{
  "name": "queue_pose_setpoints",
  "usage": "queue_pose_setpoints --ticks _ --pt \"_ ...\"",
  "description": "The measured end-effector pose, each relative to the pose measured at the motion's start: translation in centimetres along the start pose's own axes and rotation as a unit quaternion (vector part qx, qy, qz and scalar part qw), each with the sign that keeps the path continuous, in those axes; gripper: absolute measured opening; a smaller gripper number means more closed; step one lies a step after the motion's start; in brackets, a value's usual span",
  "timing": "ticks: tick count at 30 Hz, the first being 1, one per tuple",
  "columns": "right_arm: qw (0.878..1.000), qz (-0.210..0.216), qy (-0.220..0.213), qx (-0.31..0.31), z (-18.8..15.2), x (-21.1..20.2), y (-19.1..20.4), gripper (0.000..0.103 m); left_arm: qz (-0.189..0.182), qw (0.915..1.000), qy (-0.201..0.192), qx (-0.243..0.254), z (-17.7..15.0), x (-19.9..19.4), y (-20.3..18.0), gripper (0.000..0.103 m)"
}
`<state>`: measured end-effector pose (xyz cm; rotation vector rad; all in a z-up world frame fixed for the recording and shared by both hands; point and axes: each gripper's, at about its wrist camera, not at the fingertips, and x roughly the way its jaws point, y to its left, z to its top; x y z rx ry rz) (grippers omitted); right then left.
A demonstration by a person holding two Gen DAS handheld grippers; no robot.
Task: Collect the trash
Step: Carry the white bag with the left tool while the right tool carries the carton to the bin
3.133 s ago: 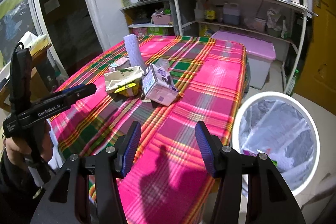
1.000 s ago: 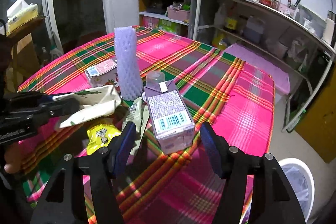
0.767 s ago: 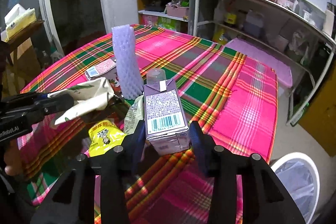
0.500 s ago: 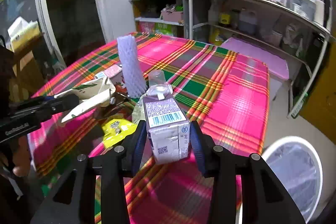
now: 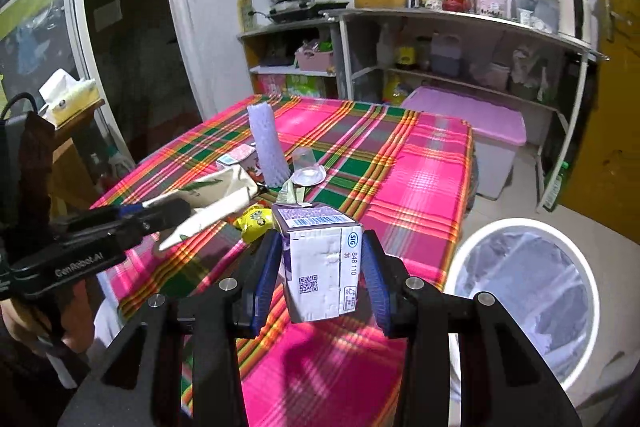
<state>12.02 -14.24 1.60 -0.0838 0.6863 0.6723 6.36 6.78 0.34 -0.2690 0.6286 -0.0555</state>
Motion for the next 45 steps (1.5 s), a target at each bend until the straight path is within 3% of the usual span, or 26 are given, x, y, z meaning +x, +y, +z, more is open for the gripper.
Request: queue_pose_setpoints --ticks 11,25,45 --pt "0.999 -0.014 -0.026 0.017 -1.6 -4.4 -0.9 0.042 -0.021 0.9993 -0.003 0.03 -1.0 -1.9 -3.9 0.023" --pt "0.998 -0.026 -0.043 0.036 -2.5 -7.0 -2.5 0.042 -0.034 0.998 0.002 0.052 -1.5 -2.0 -6.9 0.023" --pt "0.991 -0.073 -0.047 0.097 -4.6 -8.7 -8.0 0.042 -0.065 0.9924 0.038 0.098 -1.7 2.0 -11.8 0.023"
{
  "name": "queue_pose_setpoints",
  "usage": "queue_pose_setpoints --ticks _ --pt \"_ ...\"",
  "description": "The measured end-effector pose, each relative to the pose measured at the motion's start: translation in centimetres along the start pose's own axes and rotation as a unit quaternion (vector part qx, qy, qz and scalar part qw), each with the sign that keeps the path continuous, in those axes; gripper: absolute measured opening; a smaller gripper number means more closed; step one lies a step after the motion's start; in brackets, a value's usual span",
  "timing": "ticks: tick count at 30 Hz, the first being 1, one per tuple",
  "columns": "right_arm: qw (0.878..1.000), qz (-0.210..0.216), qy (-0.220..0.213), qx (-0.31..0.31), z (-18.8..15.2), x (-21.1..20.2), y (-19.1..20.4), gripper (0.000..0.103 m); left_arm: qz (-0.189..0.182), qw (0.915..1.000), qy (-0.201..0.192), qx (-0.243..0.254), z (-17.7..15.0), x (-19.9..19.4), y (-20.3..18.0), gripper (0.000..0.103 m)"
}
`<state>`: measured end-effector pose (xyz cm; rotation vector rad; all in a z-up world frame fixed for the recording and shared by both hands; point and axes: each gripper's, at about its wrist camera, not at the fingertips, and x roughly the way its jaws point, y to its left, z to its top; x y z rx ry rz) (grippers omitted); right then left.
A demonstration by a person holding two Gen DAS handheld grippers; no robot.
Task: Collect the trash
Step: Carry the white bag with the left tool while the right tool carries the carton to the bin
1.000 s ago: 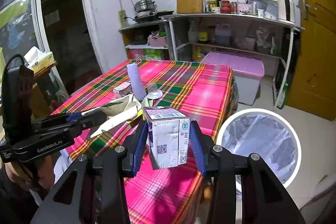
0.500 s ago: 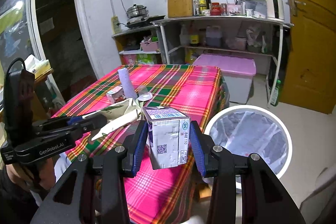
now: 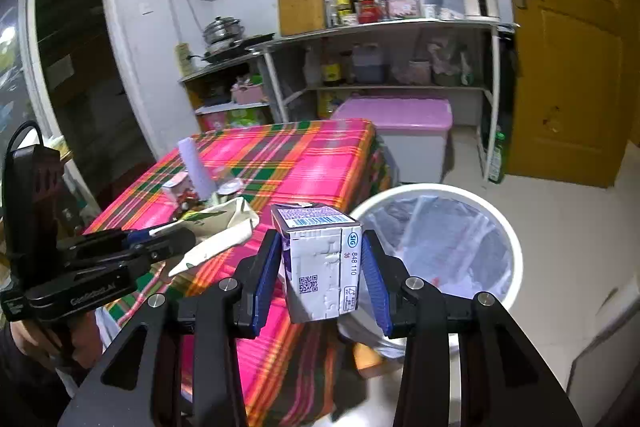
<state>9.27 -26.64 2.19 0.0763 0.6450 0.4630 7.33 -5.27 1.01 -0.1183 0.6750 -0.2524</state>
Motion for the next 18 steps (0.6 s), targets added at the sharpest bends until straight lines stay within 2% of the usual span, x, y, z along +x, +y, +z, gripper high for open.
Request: queue_pose_setpoints --ticks 18 --pt "0.997 -0.047 0.024 0.049 -1.6 1.7 -6.2 0.042 -0.027 0.9974 0.053 0.041 0.7 7.1 -4.4 0.023"
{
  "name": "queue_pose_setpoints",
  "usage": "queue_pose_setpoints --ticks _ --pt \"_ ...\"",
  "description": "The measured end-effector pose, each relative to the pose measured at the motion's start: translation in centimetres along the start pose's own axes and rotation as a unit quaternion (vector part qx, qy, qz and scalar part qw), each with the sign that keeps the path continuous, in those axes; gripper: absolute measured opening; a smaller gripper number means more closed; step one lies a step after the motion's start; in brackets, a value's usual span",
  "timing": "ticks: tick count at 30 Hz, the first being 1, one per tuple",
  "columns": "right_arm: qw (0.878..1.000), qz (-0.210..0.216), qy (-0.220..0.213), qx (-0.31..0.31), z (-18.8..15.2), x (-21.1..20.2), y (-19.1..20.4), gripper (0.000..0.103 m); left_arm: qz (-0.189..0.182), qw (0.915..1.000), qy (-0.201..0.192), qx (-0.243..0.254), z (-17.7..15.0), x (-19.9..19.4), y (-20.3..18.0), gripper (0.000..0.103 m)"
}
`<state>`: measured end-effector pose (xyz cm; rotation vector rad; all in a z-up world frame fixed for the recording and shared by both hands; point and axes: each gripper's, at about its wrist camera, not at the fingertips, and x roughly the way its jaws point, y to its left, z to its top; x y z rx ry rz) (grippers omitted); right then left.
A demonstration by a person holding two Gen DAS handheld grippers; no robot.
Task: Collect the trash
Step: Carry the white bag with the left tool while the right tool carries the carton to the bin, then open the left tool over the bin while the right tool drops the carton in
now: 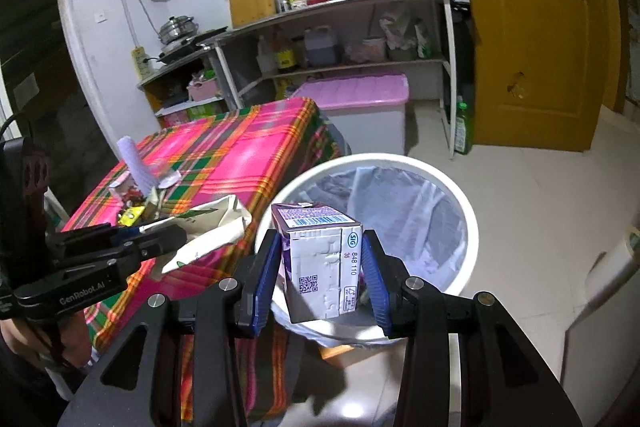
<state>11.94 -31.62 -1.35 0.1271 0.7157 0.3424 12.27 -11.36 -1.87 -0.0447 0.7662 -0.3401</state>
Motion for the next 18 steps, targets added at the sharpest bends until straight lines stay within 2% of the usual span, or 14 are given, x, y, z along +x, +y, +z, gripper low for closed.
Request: queue_pose_setpoints --ticks 18 --pt "0.998 -0.026 0.054 0.034 -1.5 4.5 -3.8 0.042 -0.018 0.9979 0.055 0.03 0.9 7.1 -2.5 0.023"
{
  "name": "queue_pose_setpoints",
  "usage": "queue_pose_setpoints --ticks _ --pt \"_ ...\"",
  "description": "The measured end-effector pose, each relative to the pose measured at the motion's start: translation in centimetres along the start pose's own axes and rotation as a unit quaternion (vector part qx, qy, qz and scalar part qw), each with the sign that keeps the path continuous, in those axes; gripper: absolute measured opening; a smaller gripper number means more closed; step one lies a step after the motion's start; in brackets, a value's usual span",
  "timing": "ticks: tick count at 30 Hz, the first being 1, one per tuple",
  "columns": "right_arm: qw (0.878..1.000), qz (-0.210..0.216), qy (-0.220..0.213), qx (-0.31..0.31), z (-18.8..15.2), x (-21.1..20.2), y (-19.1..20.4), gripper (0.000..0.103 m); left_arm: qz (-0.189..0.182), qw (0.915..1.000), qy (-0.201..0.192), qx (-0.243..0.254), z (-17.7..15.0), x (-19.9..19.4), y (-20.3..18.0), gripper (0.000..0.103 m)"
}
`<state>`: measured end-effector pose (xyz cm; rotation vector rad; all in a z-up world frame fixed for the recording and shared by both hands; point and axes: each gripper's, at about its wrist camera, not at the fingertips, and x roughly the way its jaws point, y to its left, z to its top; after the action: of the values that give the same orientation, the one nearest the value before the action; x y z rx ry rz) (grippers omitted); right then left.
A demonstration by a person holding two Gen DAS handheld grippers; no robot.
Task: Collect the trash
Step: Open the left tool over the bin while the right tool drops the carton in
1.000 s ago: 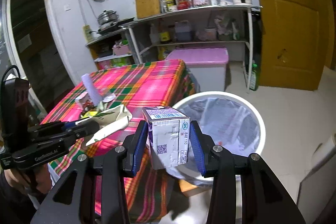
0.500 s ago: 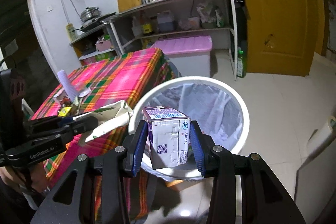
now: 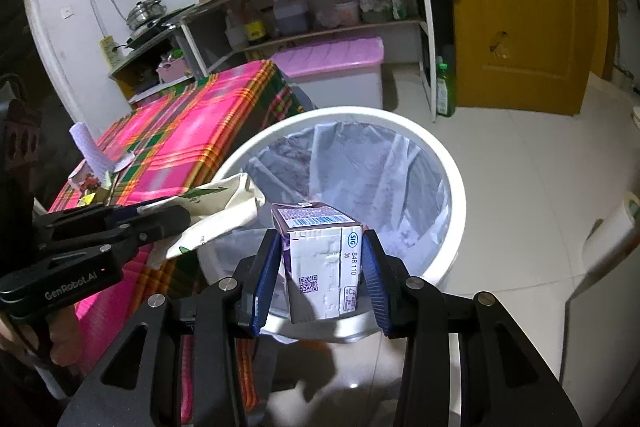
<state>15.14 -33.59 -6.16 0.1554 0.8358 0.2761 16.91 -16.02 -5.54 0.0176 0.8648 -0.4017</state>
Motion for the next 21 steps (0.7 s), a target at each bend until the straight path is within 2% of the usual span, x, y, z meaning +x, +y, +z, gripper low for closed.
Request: queue_pose_setpoints --ticks 5,8,19,21 --pt "1.0 -0.004 0.014 0.002 -0.1 1.0 -0.2 0.043 0.002 0.9998 0.017 0.002 0.3 1.5 0.0 0.023" --pt "1.0 -0.006 0.018 -0.005 -0.1 1.3 -0.1 0.043 0.006 0.9997 0.024 0.001 0.4 2.1 0.0 0.027" --pt "1.0 -0.013 0.002 0.001 0.1 0.0 -0.1 0.043 -0.004 0.9999 0.009 -0.005 0.6 1.4 0.3 0.029" --pt "1.0 -0.012 -0.001 -0.001 0.1 -0.4 0.1 0.043 -0.006 0.9999 0.005 -0.007 0.6 1.1 0.4 0.033"
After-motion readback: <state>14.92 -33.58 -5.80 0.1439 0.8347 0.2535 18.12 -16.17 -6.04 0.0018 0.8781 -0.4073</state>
